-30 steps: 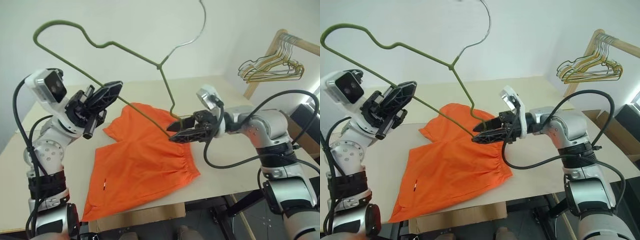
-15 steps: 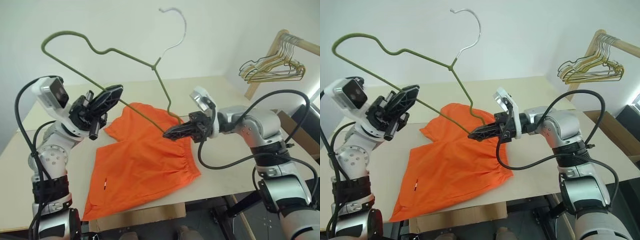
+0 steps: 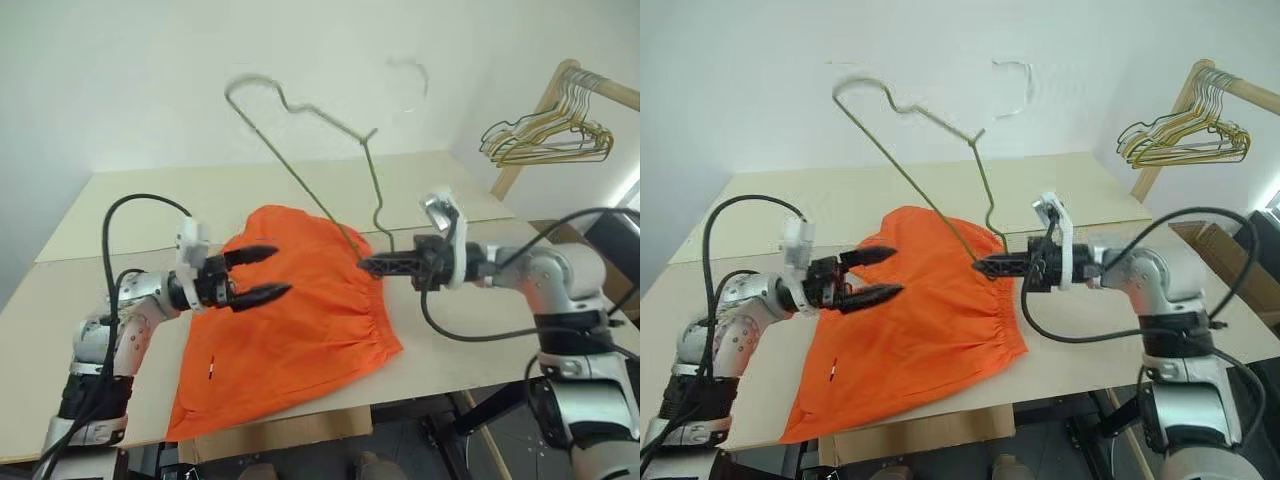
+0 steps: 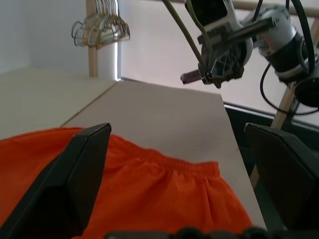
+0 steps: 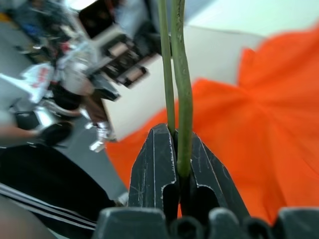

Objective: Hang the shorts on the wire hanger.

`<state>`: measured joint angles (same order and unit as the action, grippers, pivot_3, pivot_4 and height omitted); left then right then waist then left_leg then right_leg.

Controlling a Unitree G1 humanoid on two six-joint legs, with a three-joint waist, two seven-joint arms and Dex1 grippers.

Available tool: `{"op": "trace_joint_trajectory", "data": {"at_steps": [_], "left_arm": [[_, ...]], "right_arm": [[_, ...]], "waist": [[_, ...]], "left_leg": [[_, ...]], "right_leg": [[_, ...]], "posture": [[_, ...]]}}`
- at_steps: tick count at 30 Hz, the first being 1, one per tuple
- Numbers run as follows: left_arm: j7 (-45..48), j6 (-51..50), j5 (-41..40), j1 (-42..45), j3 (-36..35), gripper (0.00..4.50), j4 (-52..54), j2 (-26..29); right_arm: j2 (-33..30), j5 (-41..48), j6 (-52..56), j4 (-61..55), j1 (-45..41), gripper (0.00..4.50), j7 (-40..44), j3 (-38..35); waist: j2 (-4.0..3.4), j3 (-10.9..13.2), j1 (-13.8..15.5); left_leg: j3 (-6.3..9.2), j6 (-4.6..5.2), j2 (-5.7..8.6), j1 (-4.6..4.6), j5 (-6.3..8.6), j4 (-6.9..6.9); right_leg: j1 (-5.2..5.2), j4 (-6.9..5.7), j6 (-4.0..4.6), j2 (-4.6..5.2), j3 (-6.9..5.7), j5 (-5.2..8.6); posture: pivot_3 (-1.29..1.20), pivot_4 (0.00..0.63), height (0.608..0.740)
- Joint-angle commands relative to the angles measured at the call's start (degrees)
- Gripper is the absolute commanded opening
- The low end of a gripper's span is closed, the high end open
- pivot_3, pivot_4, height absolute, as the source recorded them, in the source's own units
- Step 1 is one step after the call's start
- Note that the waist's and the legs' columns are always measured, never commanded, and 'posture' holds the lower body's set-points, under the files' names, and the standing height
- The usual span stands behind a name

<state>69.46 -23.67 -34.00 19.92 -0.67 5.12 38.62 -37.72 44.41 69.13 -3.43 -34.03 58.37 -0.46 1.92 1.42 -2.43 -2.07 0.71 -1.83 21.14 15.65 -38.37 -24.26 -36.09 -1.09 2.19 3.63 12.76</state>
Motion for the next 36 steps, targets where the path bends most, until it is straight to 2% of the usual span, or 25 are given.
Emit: {"op": "trace_joint_trajectory", "data": {"at_steps": [1,5,9,14,18,22,28,36], "left_arm": [[2.4,4.3,3.9,0.5,2.4,4.48,2.7,1.4],[4.2,6.3,8.4,1.1,5.4,4.48,3.6,3.7],[6.6,7.0,8.6,1.4,6.1,4.48,3.0,4.7],[7.5,9.5,10.5,0.9,6.6,4.48,1.2,4.6],[7.7,9.7,10.5,0.5,6.9,4.48,1.5,4.2],[7.4,10.3,11.5,-0.2,7.3,4.48,1.7,3.9],[6.5,10.0,11.7,-0.7,6.5,4.48,2.5,4.3],[4.4,9.6,11.4,-5.1,4.9,4.48,4.7,5.0]], "right_arm": [[-1.1,2.9,8.3,-3.8,3.0,0.00,-4.8,-3.2],[-4.0,6.2,16.2,-2.8,11.0,0.00,-6.4,-9.4],[-9.1,9.9,22.1,-1.3,17.7,0.00,-3.8,-15.3],[-16.1,11.9,23.2,2.8,24.4,0.00,-0.8,-16.9],[-20.3,9.7,19.1,7.3,27.6,0.00,3.1,-14.1],[-21.6,7.7,15.5,10.0,27.6,0.00,5.3,-10.8],[-19.9,6.0,13.5,11.4,25.3,0.00,6.7,-5.5],[-15.9,4.9,12.6,12.7,20.4,0.00,7.3,-0.9]], "waist": [[-0.03,0.0,-0.2],[-0.07,0.0,-0.7],[-0.10,0.0,-1.4],[-0.11,0.0,-3.0],[-0.13,0.0,-4.4],[-0.15,0.0,-5.8],[-0.18,0.0,-6.7],[-0.26,0.0,-6.1]], "left_leg": [[-0.02,0.00,0.01,0.01,0.00,0.00],[-0.09,0.01,0.00,-0.05,0.00,-0.02],[-0.11,0.01,0.01,-0.06,0.00,-0.05],[-0.15,0.05,0.00,-0.08,0.02,-0.09],[-0.15,0.06,0.00,-0.04,0.03,-0.09],[-0.19,0.07,0.00,-0.08,0.03,-0.16],[-0.14,0.07,-0.02,-0.08,0.03,-0.28],[-0.07,0.09,-0.02,-0.07,0.04,-0.37]], "right_leg": [[-0.01,0.00,-0.01,0.01,0.01,0.00],[0.04,-0.03,-0.04,0.01,0.11,-0.02],[0.06,-0.03,-0.08,0.01,0.12,0.00],[0.12,0.00,-0.53,0.00,0.17,0.24],[0.24,-0.04,-0.59,-0.01,0.25,0.27],[0.39,-0.06,-0.66,-0.02,0.35,0.24],[0.42,-0.11,-0.70,-0.04,0.35,0.23],[0.21,-0.12,-0.73,-0.03,0.34,0.21]], "posture": [[-0.06,0.000,0.740],[-0.10,0.000,0.740],[-0.14,0.000,0.740],[-0.16,0.000,0.740],[-0.16,0.000,0.740],[-0.15,0.000,0.740],[-0.13,0.000,0.740],[-0.09,0.000,0.740]]}}
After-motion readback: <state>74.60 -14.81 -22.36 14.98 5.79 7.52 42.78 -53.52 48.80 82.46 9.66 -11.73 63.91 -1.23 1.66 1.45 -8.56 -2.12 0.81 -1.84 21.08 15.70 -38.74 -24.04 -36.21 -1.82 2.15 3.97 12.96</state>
